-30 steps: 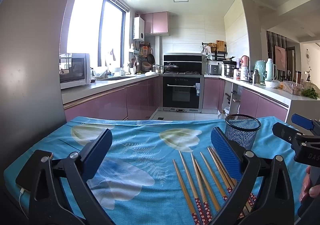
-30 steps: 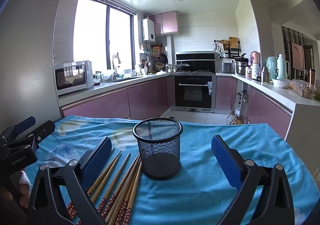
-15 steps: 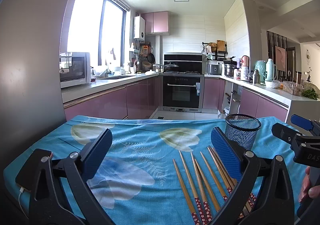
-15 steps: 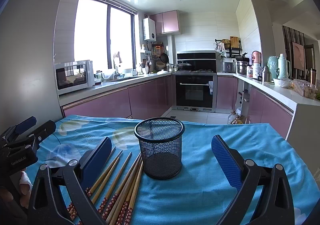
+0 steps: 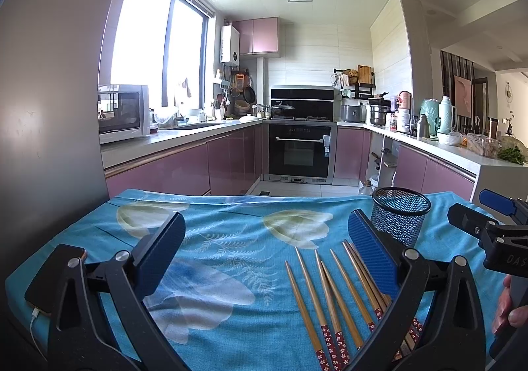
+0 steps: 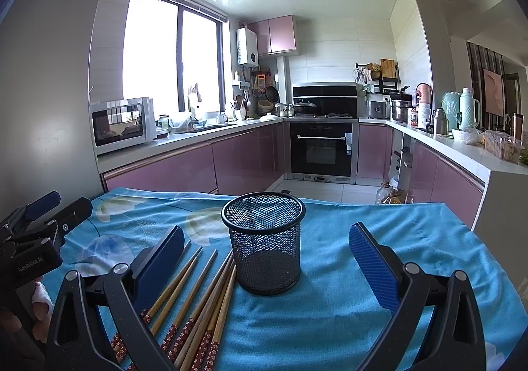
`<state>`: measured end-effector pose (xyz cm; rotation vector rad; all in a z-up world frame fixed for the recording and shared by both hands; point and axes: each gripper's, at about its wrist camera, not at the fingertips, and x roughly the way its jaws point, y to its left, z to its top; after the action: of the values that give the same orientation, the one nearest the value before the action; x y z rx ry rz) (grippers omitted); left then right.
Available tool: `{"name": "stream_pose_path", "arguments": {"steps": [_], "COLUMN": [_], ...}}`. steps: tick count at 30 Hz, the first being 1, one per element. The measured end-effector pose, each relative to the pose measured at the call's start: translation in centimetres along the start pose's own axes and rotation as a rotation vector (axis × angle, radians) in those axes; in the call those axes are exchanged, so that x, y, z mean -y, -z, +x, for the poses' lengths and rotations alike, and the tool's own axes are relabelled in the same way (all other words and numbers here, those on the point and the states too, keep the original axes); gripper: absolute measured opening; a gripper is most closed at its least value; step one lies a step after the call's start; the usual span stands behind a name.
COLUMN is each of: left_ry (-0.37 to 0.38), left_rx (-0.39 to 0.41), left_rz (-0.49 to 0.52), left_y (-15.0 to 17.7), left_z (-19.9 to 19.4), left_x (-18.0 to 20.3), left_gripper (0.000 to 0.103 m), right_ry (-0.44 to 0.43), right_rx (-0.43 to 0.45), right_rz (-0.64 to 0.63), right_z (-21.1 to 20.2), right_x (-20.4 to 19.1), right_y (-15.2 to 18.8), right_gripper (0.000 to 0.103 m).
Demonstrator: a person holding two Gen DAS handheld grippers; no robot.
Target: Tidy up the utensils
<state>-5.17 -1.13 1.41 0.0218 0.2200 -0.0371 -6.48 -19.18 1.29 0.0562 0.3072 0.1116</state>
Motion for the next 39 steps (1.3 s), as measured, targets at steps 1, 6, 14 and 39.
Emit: {"name": "stream_pose_path", "arguments": {"steps": [1,6,14,39], "left_ry": [0.001,0.001,0.002,0.019], "left_rx": [0.000,-0.004,-0.011,-0.067], "left_rz": [-0.001,-0.002,-0.001,0.000], "left_y": [0.0,0.1,0.2,0.4], "left_z": [0.0,0.1,0.2,1.2], "left_x": [-0.1,0.1,0.2,0.1], "left_gripper": [0.097,0.097,0.097,0.097], "right_ry": [-0.001,-0.001,-0.005,-0.033], "right_rx": [0.000,-0.001,-0.010,-0.049], "right_rz": [0.001,-0.001,0.001,-0.006], "right_z": [-0.1,-0.1,-0.1,0.0], "right_x": [0.1,0.2,0.3,0.0], "right_y": [0.0,0.0,0.0,0.1], "right_gripper": [0.097,0.097,0.097,0.097]}}
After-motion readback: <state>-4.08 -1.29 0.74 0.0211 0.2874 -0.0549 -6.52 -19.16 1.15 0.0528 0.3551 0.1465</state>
